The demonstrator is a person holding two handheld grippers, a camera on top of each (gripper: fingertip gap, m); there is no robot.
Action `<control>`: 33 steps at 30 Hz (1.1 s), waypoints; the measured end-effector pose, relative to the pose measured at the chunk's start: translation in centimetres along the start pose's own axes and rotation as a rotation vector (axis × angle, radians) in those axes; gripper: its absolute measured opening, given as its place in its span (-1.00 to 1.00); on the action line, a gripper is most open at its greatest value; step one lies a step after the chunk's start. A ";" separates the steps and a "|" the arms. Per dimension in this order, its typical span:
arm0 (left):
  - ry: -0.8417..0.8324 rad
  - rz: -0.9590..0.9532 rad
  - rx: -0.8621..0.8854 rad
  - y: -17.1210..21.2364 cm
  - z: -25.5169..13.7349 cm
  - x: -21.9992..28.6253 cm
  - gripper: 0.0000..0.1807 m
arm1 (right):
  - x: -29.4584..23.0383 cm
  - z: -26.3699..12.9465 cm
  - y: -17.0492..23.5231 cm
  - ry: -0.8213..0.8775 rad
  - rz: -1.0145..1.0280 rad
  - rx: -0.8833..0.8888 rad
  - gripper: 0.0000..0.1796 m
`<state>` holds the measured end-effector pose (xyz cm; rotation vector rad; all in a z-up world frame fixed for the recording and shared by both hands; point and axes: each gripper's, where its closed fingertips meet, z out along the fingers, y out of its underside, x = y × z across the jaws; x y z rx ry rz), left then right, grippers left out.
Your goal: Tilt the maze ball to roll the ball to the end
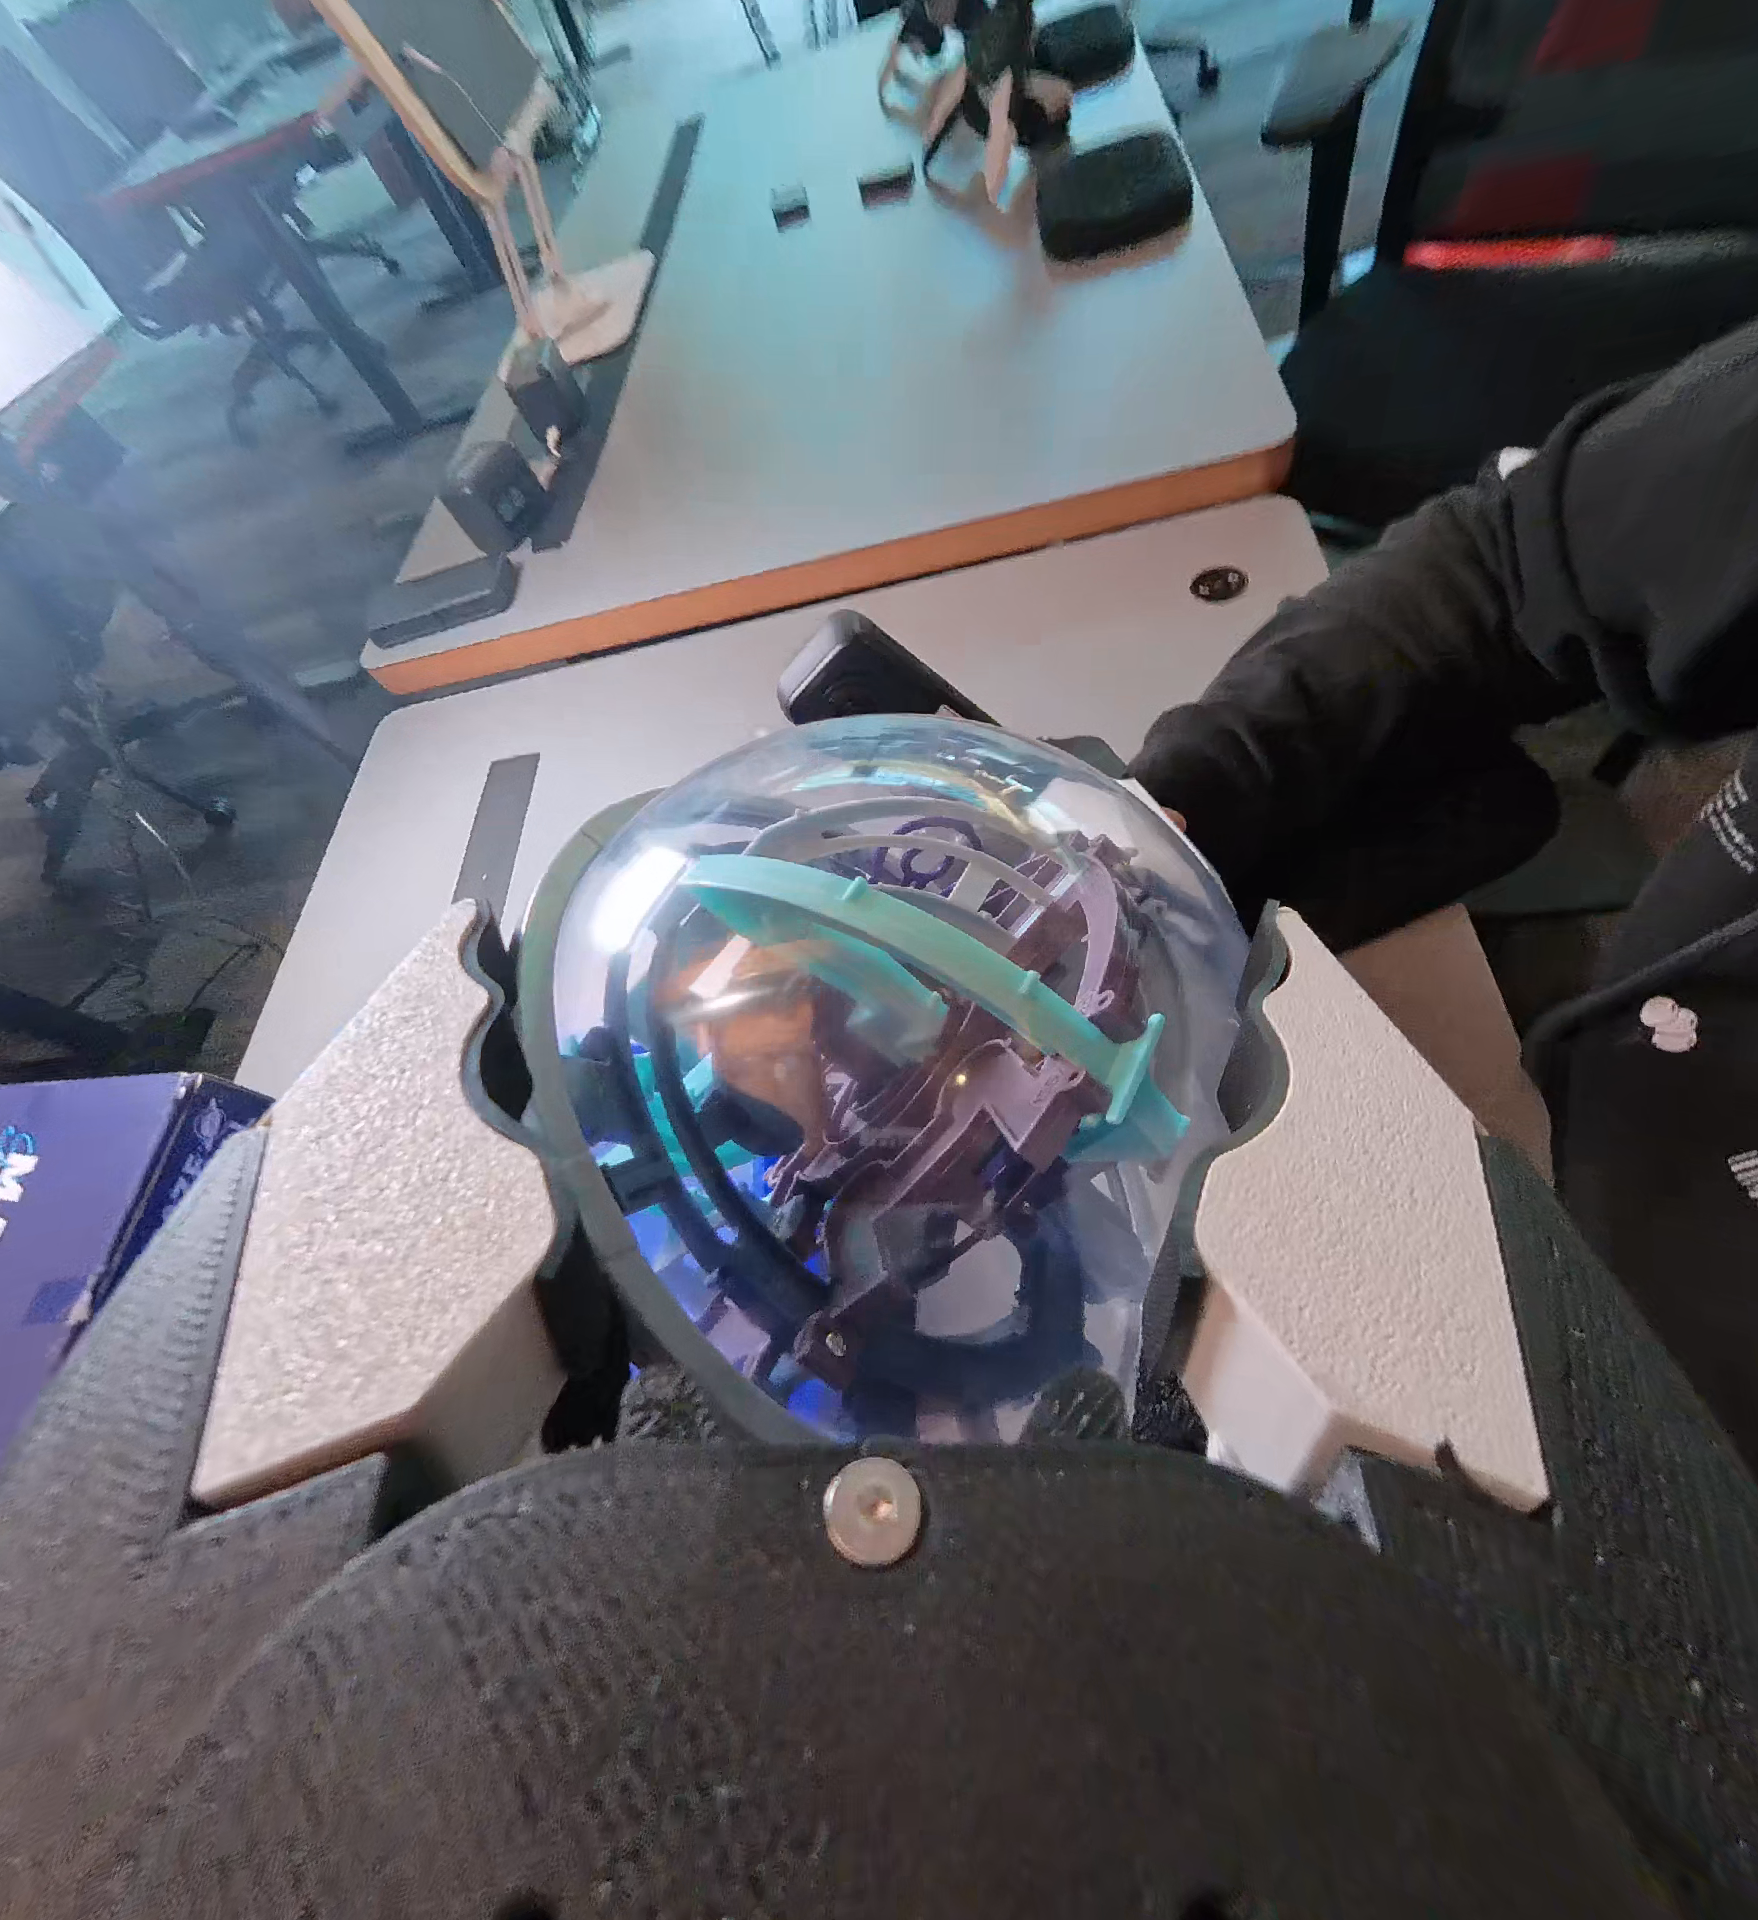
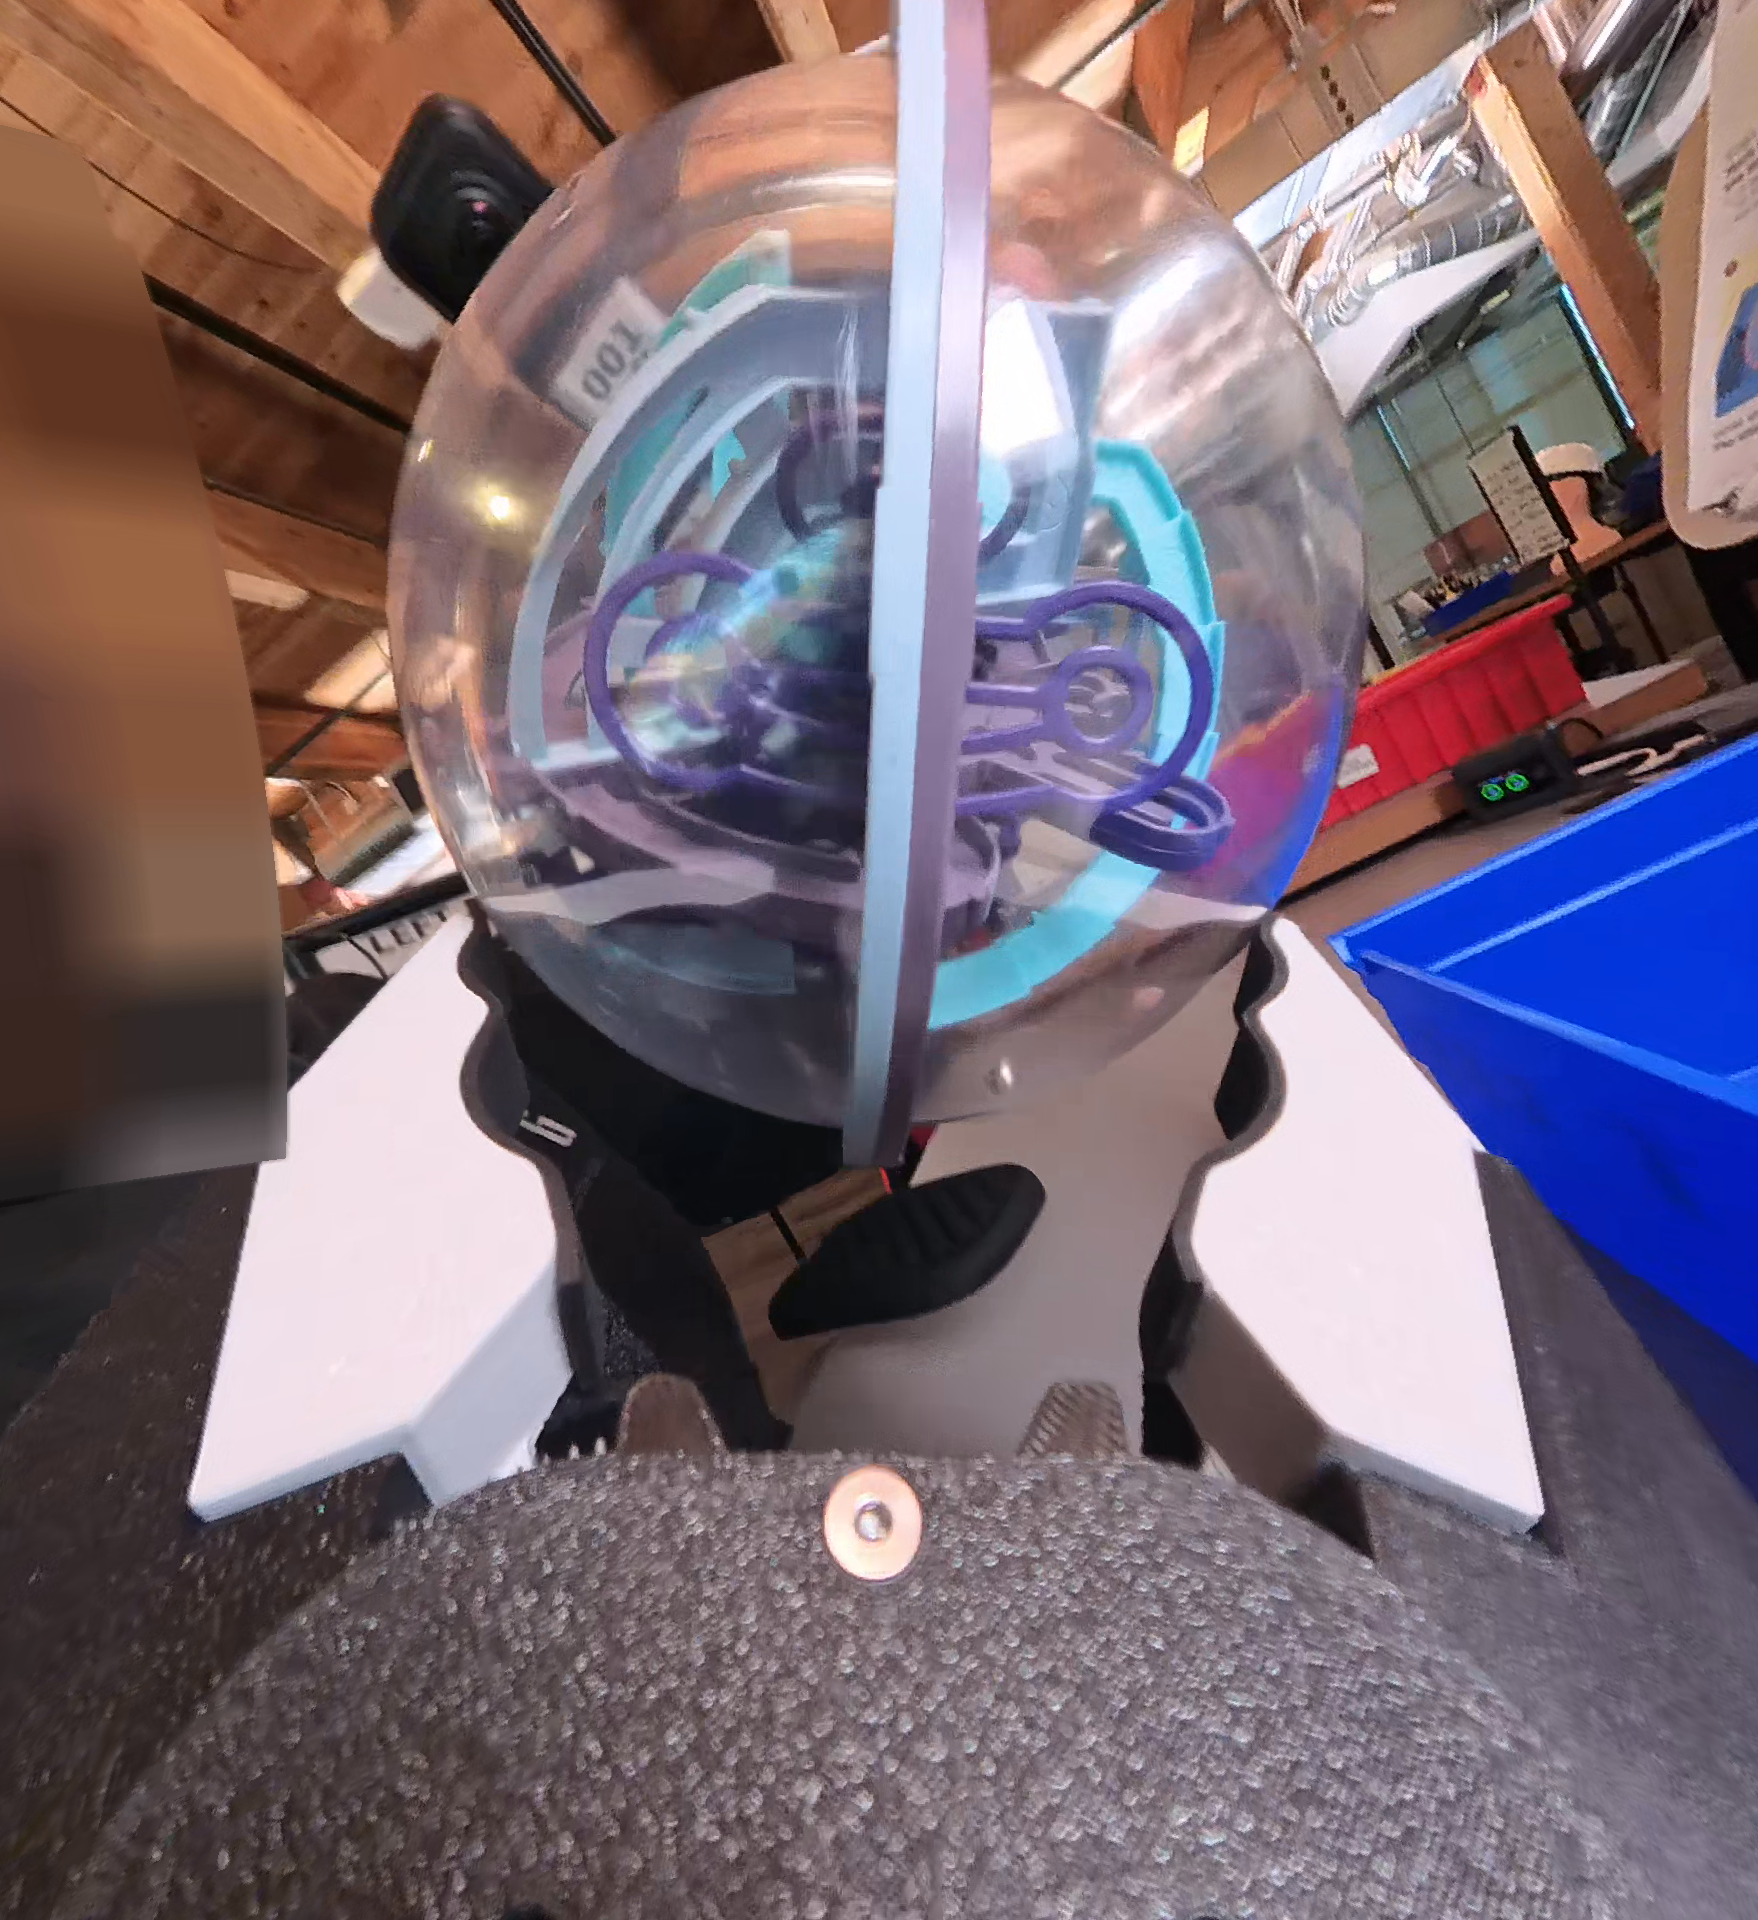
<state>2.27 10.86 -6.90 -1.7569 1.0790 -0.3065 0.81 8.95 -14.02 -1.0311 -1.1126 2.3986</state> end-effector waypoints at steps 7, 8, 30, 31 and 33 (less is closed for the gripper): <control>0.040 0.001 -0.248 -1.3 1.4 0.5 0.51 | -1.5 -0.2 -1.1 -0.135 0.156 0.111 0.46; 0.046 -0.013 -0.259 -1.6 1.4 0.4 0.49 | -1.7 -0.4 -1.4 -0.158 0.200 0.128 0.42; -0.050 -0.165 -0.040 5.5 -7.3 1.4 0.44 | 0.7 0.8 0.6 0.018 0.207 -0.101 -0.04; -0.055 -0.161 -0.019 5.6 -7.4 1.3 0.44 | 0.5 0.3 -0.1 0.052 0.155 -0.106 -0.11; -0.069 -0.151 0.012 5.9 -7.2 1.1 0.44 | 0.4 -0.3 -1.0 0.132 0.078 -0.145 -0.15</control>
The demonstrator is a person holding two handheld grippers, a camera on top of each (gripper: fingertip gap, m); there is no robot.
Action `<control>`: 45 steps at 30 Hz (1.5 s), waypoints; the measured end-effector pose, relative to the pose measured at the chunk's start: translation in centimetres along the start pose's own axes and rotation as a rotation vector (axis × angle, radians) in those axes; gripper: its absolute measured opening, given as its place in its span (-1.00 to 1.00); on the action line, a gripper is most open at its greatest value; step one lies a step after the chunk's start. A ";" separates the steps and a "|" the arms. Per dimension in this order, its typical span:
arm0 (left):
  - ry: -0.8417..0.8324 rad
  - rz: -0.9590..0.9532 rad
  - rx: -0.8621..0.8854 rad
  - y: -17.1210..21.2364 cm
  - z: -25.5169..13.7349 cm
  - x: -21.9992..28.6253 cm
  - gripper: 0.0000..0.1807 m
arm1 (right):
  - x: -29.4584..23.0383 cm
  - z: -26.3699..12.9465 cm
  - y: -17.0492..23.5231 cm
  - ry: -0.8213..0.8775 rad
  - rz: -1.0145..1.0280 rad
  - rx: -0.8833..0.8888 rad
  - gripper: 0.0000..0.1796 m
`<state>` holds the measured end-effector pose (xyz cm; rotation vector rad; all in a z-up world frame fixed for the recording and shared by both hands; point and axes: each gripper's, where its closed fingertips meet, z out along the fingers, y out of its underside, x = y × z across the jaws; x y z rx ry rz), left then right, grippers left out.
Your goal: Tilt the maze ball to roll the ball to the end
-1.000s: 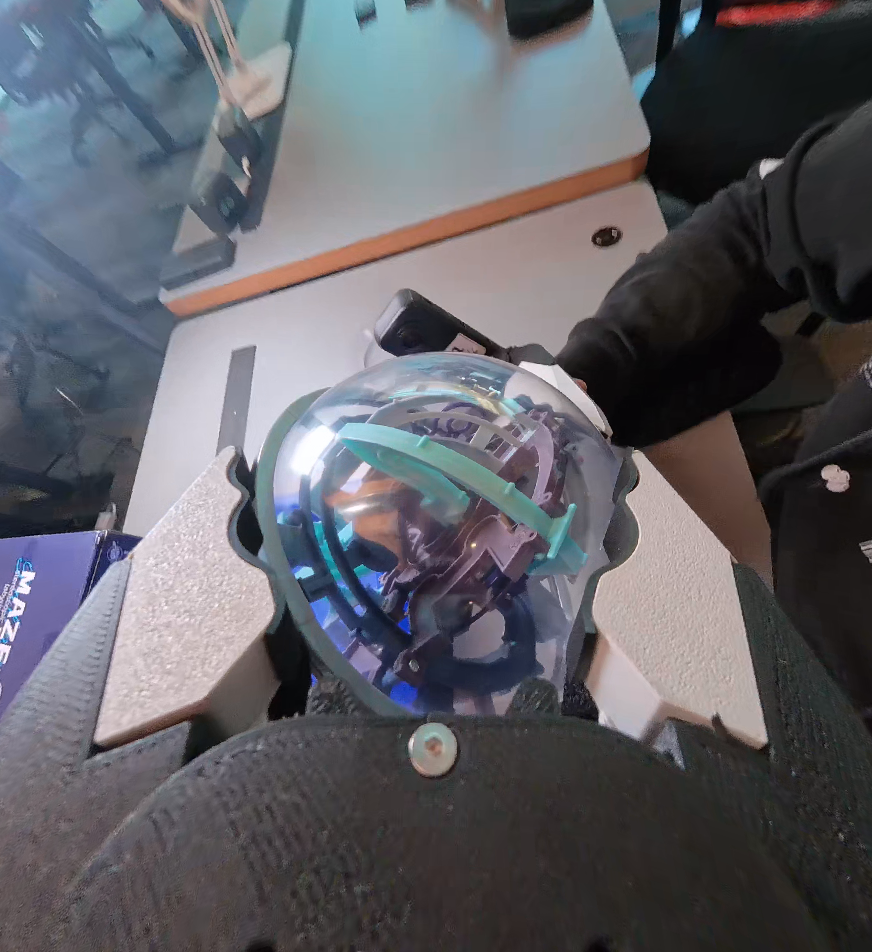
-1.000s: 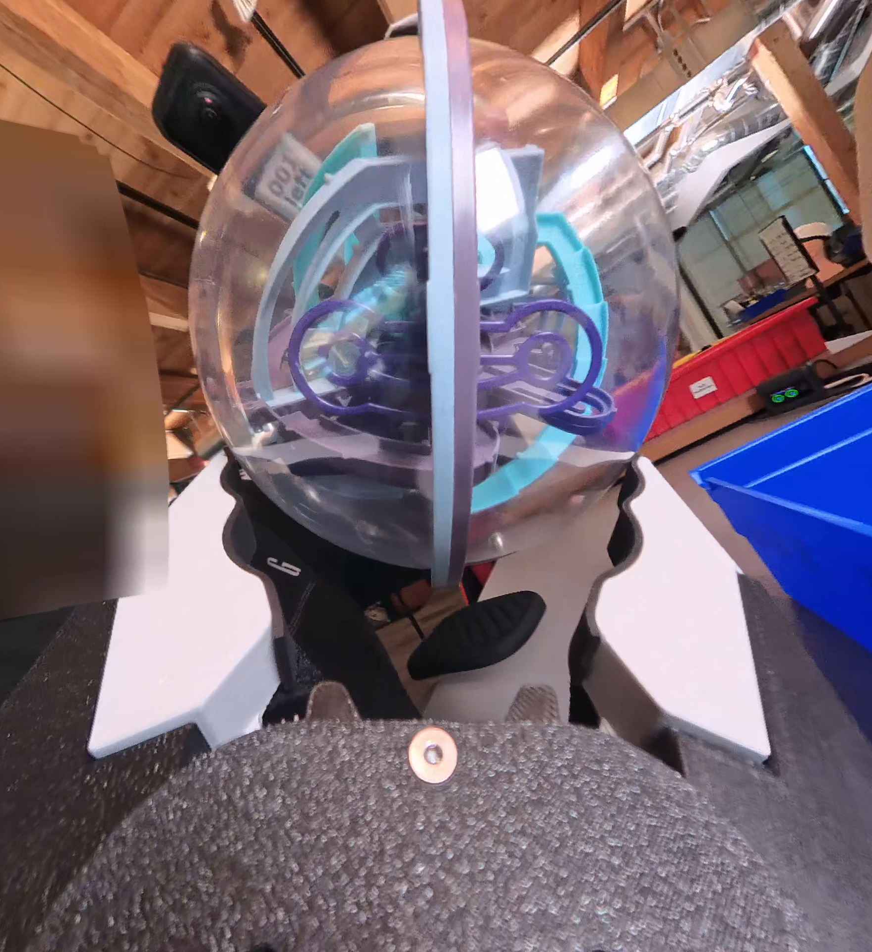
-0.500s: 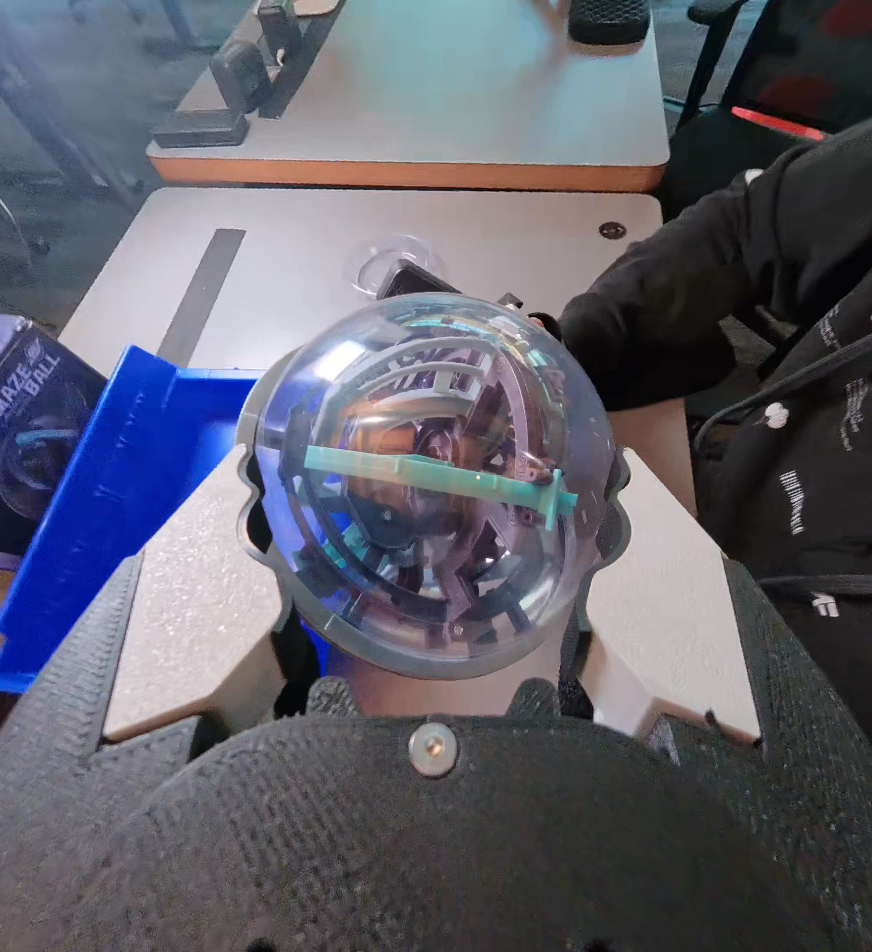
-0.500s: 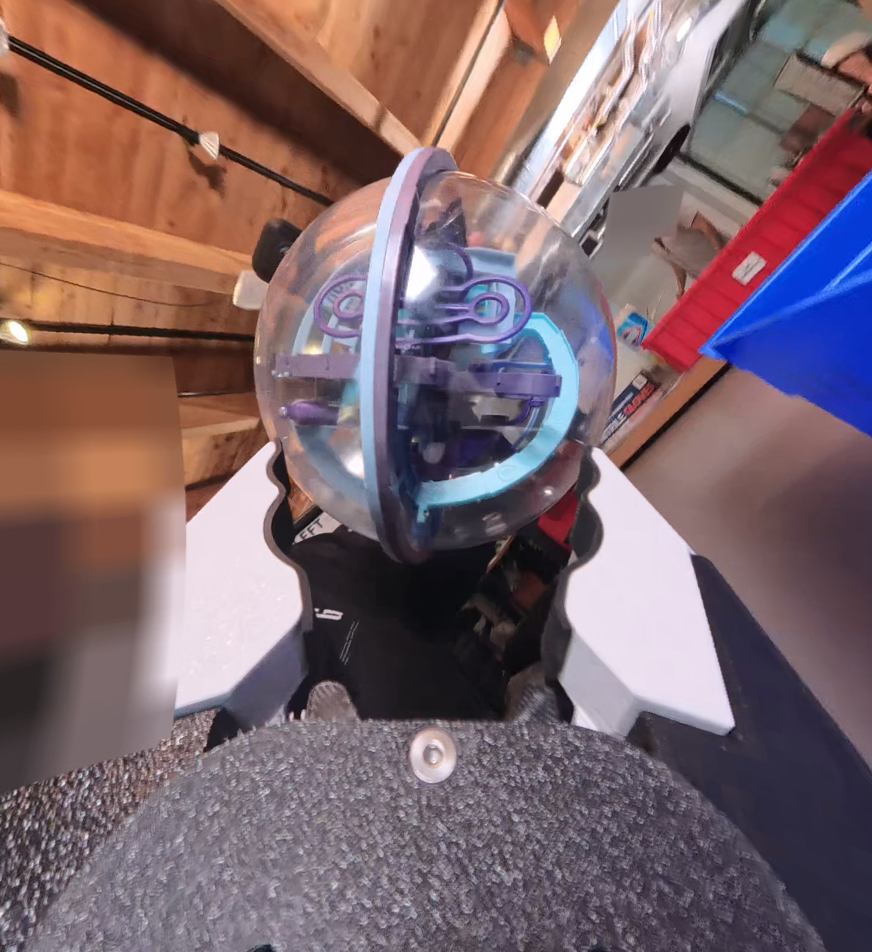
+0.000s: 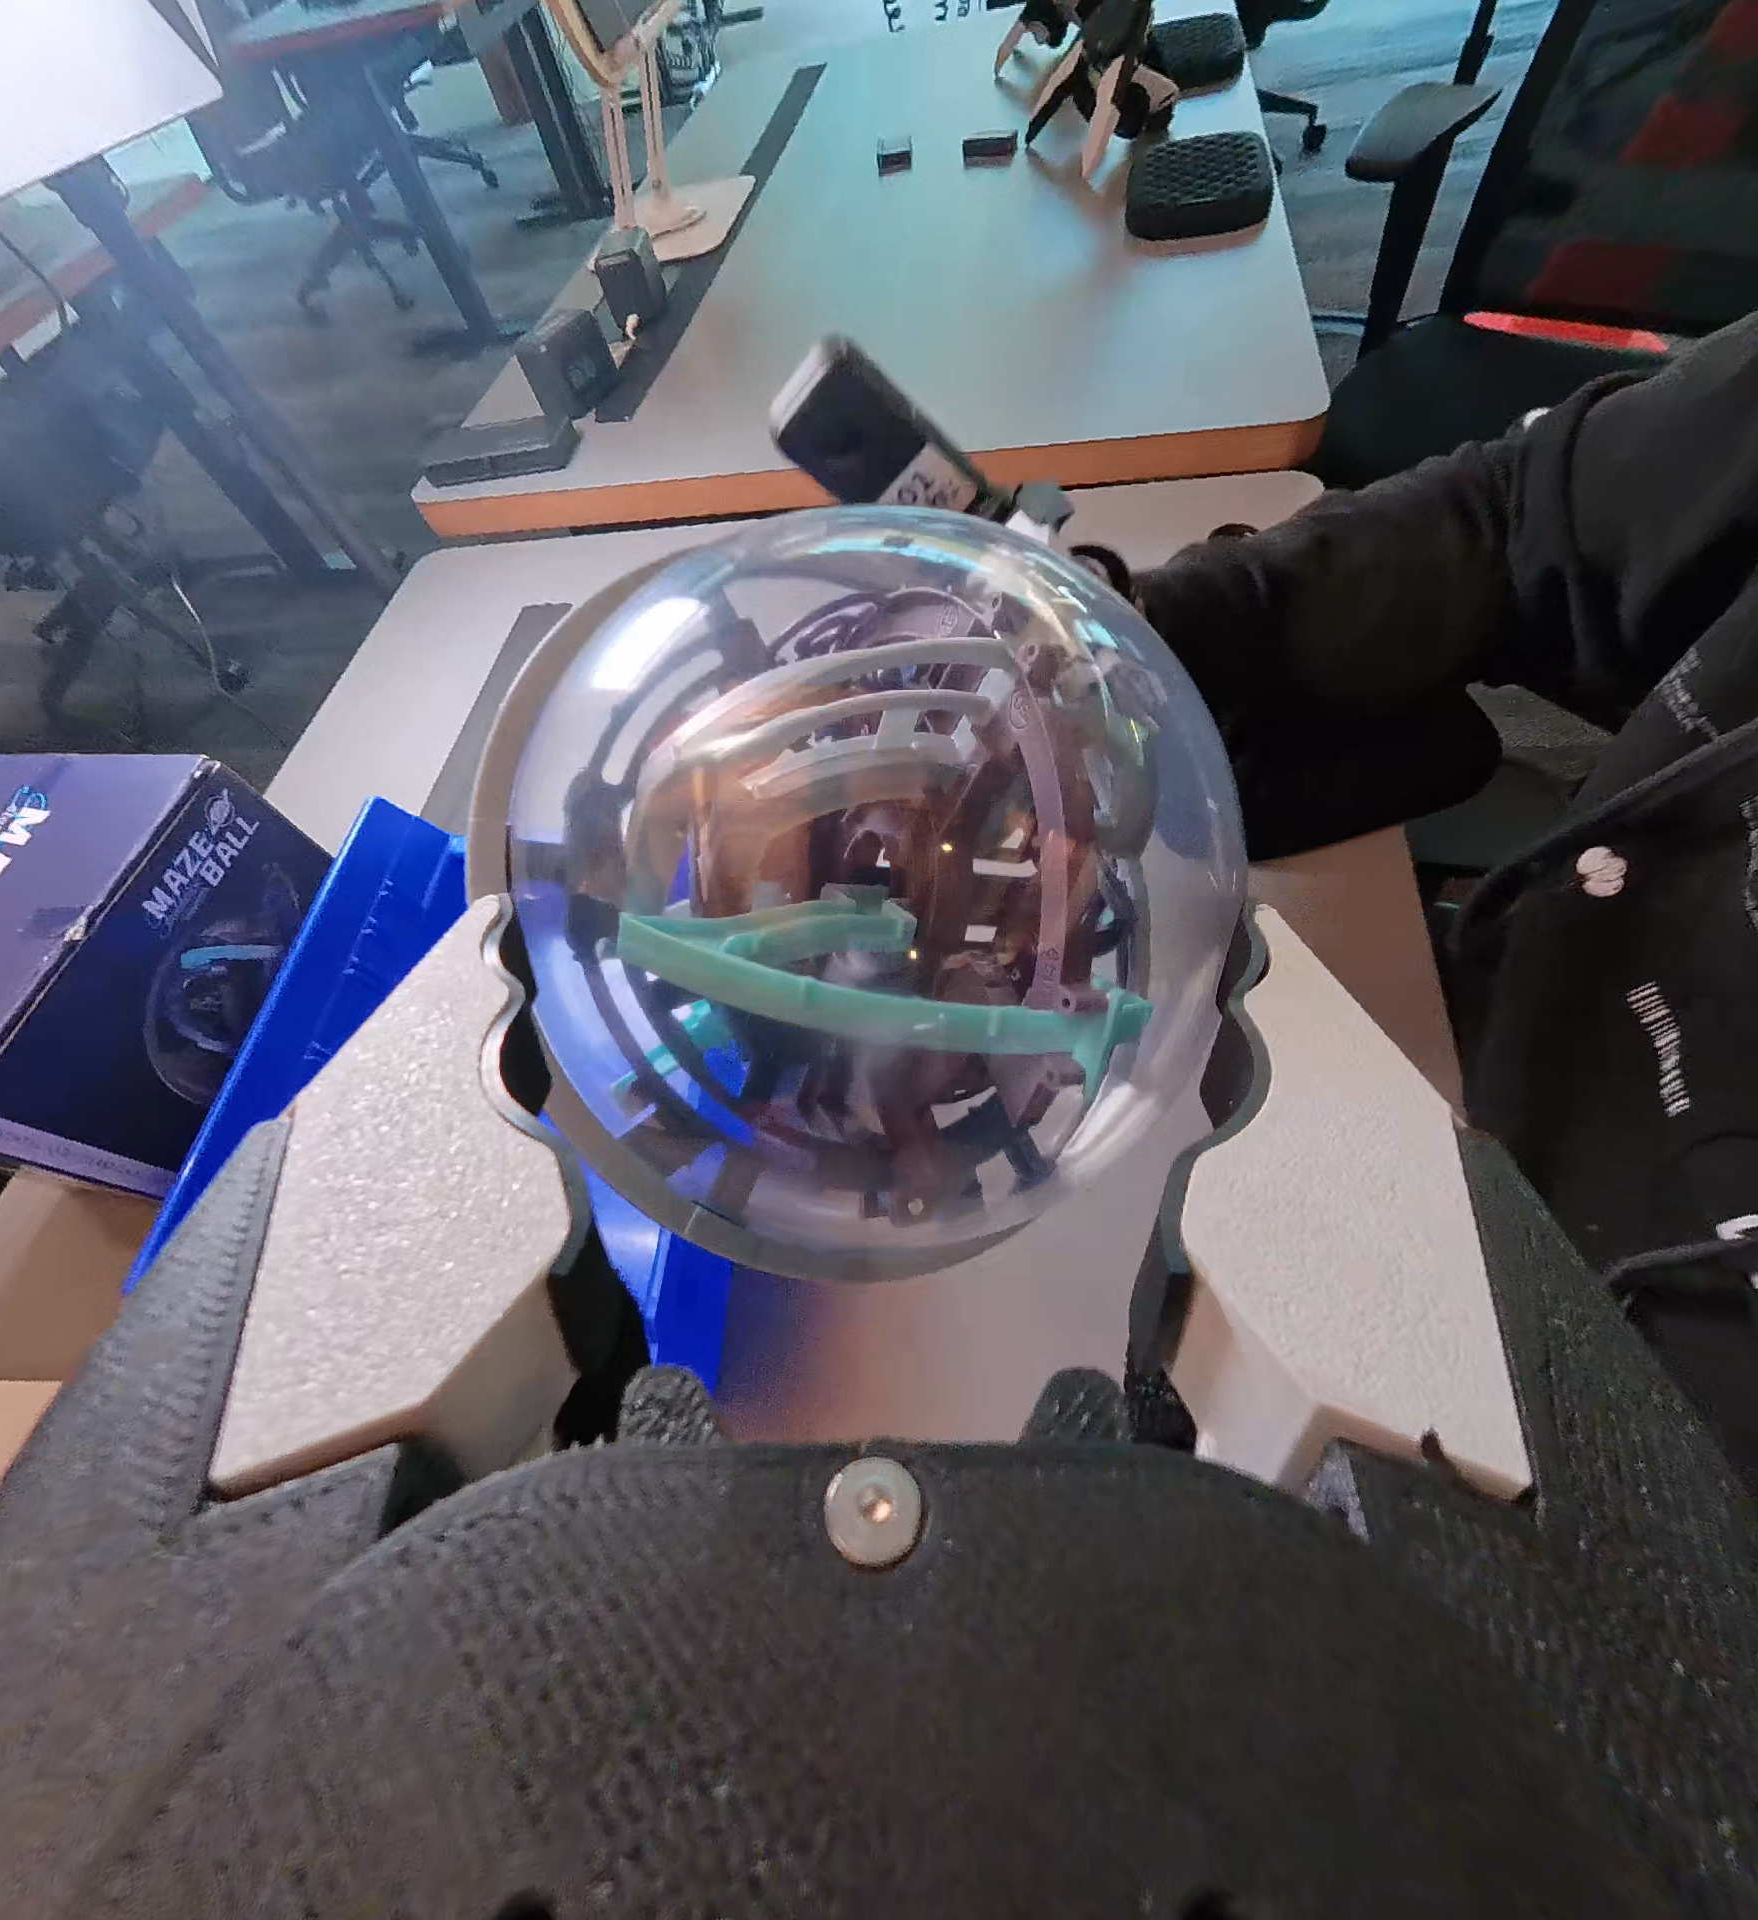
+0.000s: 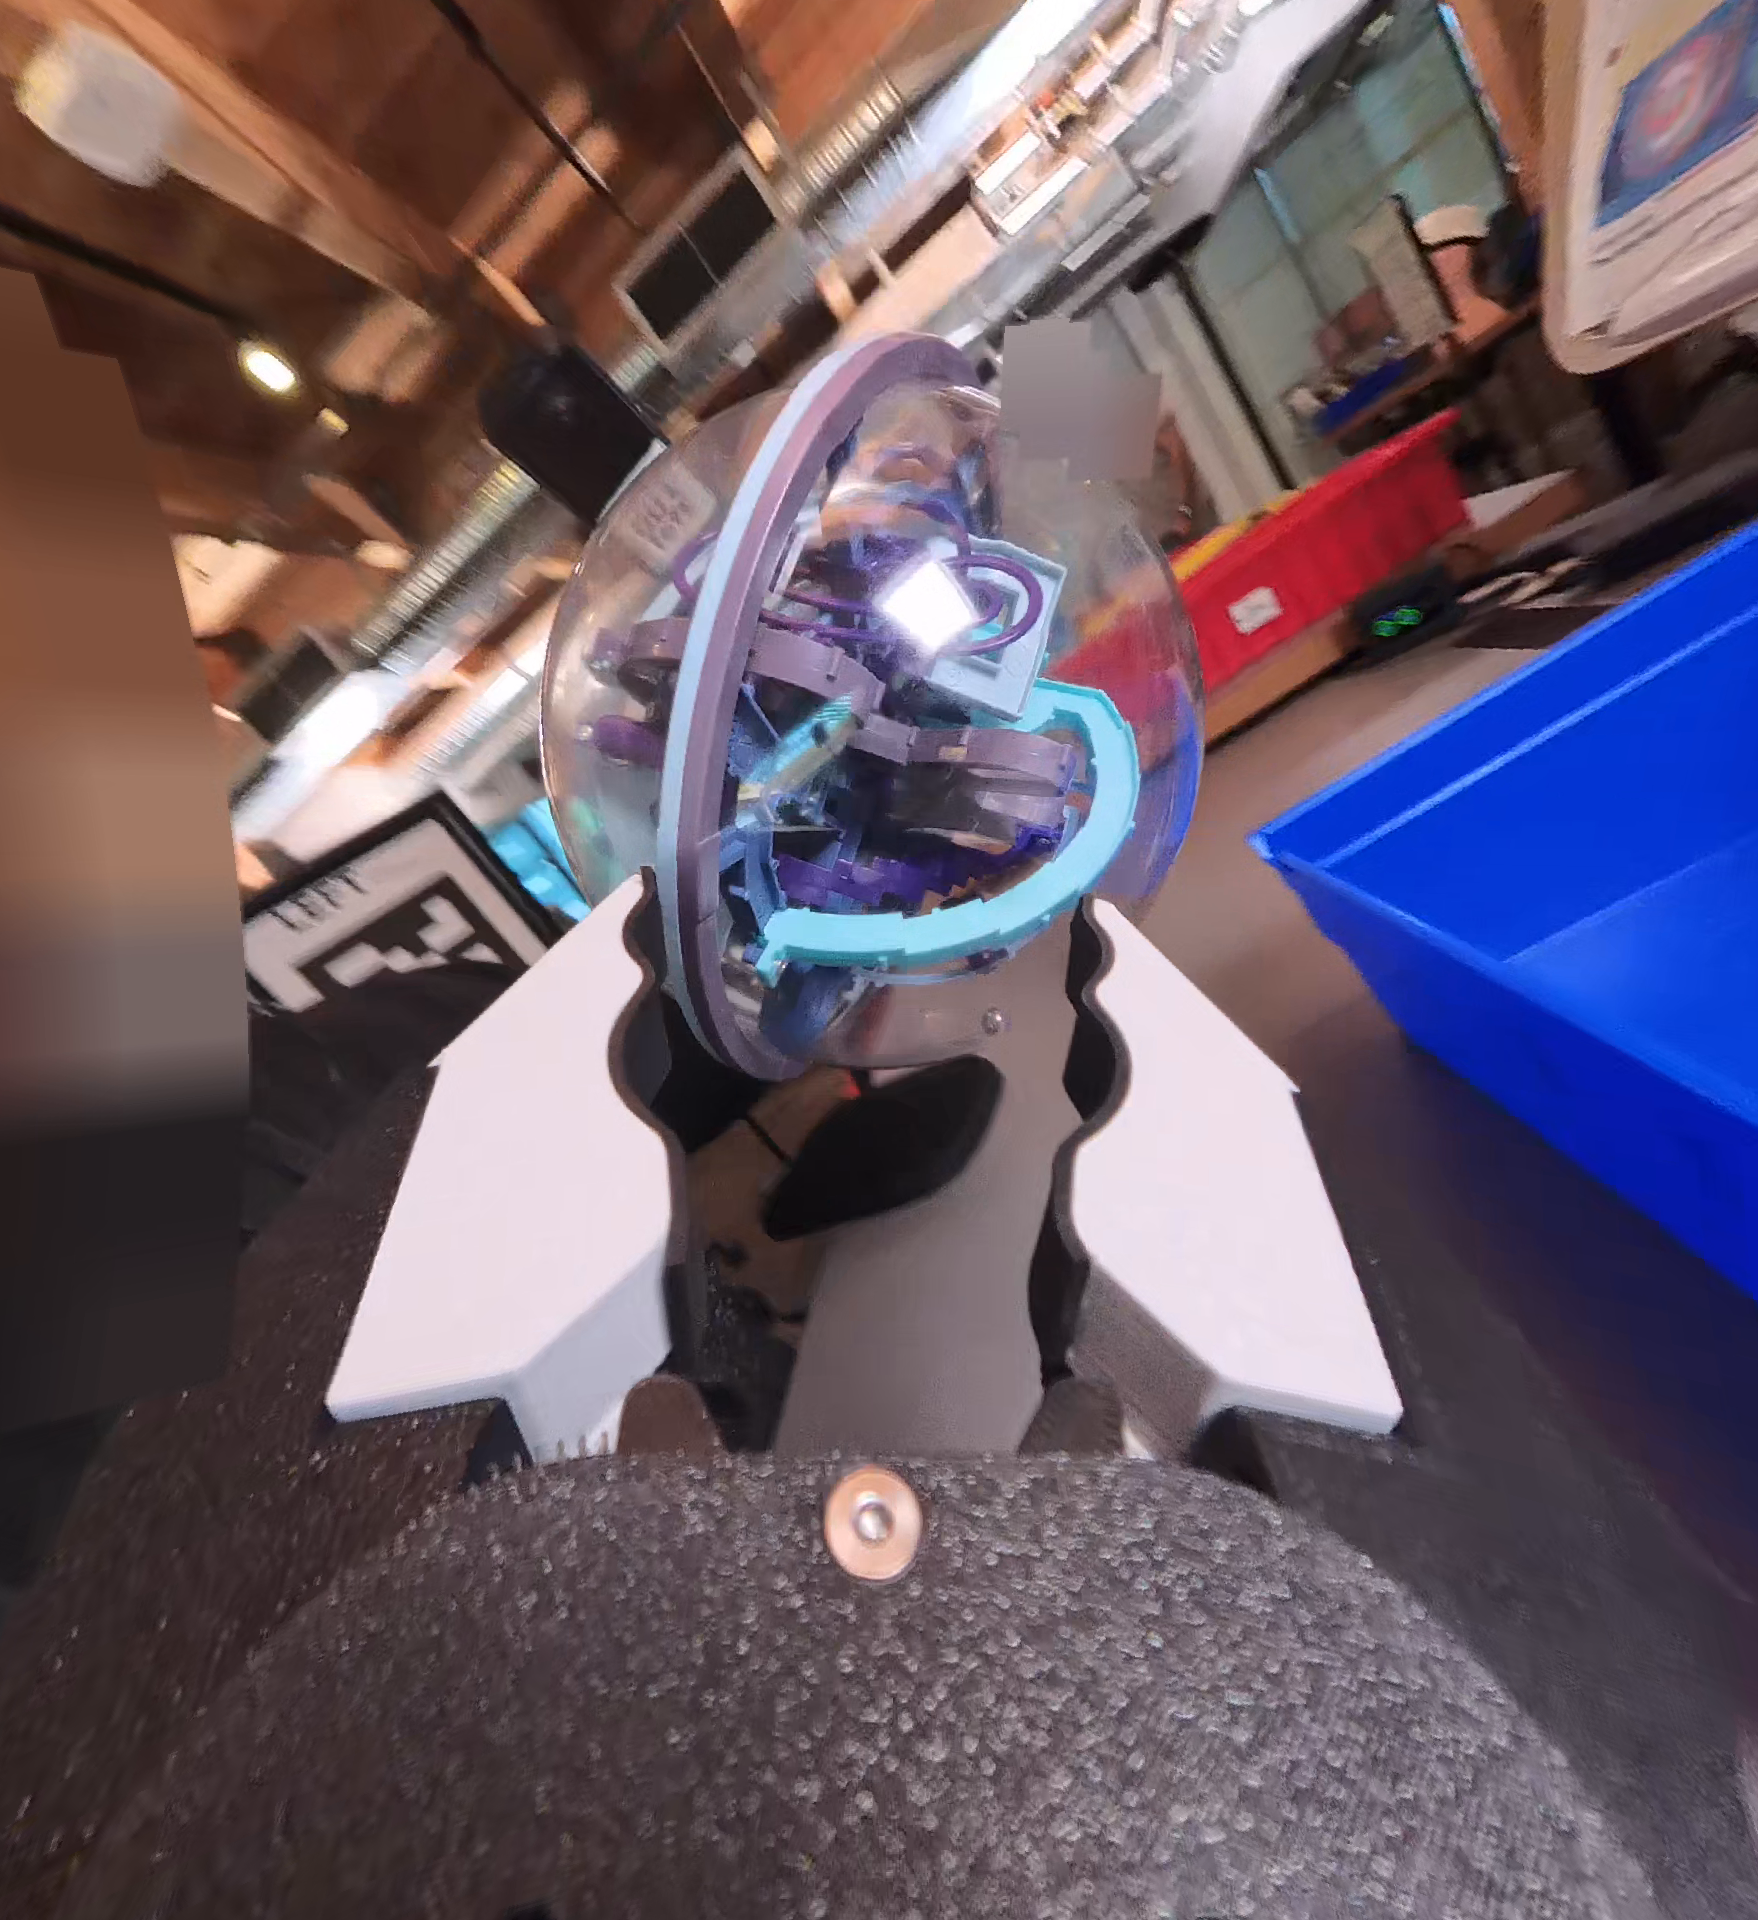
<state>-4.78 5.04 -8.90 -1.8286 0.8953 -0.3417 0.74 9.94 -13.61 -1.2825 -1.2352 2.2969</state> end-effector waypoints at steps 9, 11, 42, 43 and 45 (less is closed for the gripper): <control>-0.109 0.008 0.084 2.1 2.0 -1.3 0.48 | 1.4 -0.8 2.0 0.277 -0.258 -0.112 -0.92; -0.130 0.044 0.067 2.4 2.2 -1.2 0.48 | 1.4 -0.9 1.9 0.233 -0.186 -0.059 -0.93; 0.323 -0.395 0.036 15.3 3.4 5.5 -0.05 | -0.1 -1.8 3.7 0.150 -0.154 -0.144 -0.94; 0.329 -0.397 0.043 15.4 3.6 5.7 -0.08 | -0.5 -1.9 3.1 0.140 -0.168 -0.125 -0.94; 0.347 -0.385 0.055 15.0 4.1 6.3 -0.14 | -1.6 -1.9 1.5 0.112 -0.196 -0.070 -0.94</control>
